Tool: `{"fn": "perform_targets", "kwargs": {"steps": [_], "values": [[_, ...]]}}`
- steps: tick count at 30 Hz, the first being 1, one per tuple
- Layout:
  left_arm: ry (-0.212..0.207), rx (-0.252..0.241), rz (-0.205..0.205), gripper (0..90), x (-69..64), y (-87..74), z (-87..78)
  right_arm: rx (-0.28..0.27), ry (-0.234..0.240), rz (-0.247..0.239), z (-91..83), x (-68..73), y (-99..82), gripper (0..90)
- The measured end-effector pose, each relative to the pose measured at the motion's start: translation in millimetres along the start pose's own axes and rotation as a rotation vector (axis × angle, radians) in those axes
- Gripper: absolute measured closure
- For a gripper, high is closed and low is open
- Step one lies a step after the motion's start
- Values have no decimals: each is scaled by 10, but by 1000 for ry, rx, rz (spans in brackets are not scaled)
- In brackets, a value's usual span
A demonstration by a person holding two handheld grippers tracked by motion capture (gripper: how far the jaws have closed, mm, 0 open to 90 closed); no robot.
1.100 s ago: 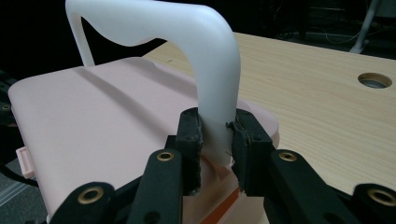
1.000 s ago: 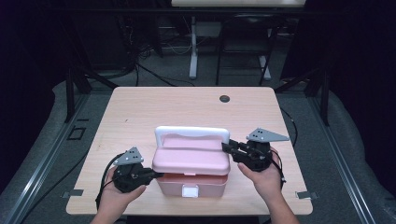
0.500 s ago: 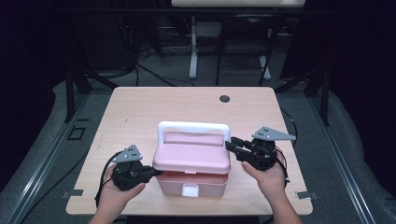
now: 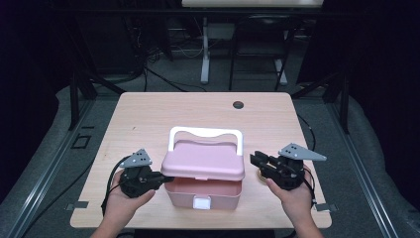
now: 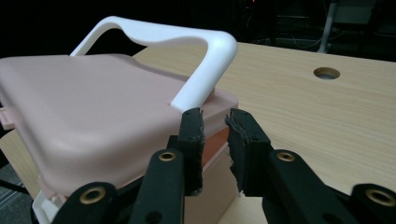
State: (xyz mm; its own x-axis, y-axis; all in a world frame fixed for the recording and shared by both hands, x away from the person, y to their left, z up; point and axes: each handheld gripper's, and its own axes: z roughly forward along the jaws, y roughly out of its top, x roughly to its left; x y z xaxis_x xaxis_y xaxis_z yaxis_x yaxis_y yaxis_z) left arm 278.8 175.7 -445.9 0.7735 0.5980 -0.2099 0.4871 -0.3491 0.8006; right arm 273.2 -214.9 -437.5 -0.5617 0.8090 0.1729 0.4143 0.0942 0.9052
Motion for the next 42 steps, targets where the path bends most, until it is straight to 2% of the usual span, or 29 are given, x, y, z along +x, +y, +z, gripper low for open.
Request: {"fn": "perform_targets", "kwargs": {"steps": [8, 12, 17, 20, 26, 37, 42], "values": [[13, -10, 11, 900, -3, 95, -46, 40, -3, -36, -28, 107, -133, 798], [17, -8, 20, 899, 1, 160, -51, 63, 11, -37, -26, 156, -198, 753], [18, -13, 20, 900, 19, 243, -71, 82, 24, -32, 4, 192, -276, 782], [21, -16, 16, 899, 31, 291, -83, 104, 67, -50, 48, 251, -314, 834], [22, -22, 19, 899, 50, 377, -89, 119, 98, -73, 164, 399, -388, 839], [24, -29, 15, 899, 83, 457, -100, 166, 128, -81, 327, 475, -517, 868], [27, -26, 13, 900, 90, 479, -93, 188, 130, -109, 356, 520, -540, 878]]}}
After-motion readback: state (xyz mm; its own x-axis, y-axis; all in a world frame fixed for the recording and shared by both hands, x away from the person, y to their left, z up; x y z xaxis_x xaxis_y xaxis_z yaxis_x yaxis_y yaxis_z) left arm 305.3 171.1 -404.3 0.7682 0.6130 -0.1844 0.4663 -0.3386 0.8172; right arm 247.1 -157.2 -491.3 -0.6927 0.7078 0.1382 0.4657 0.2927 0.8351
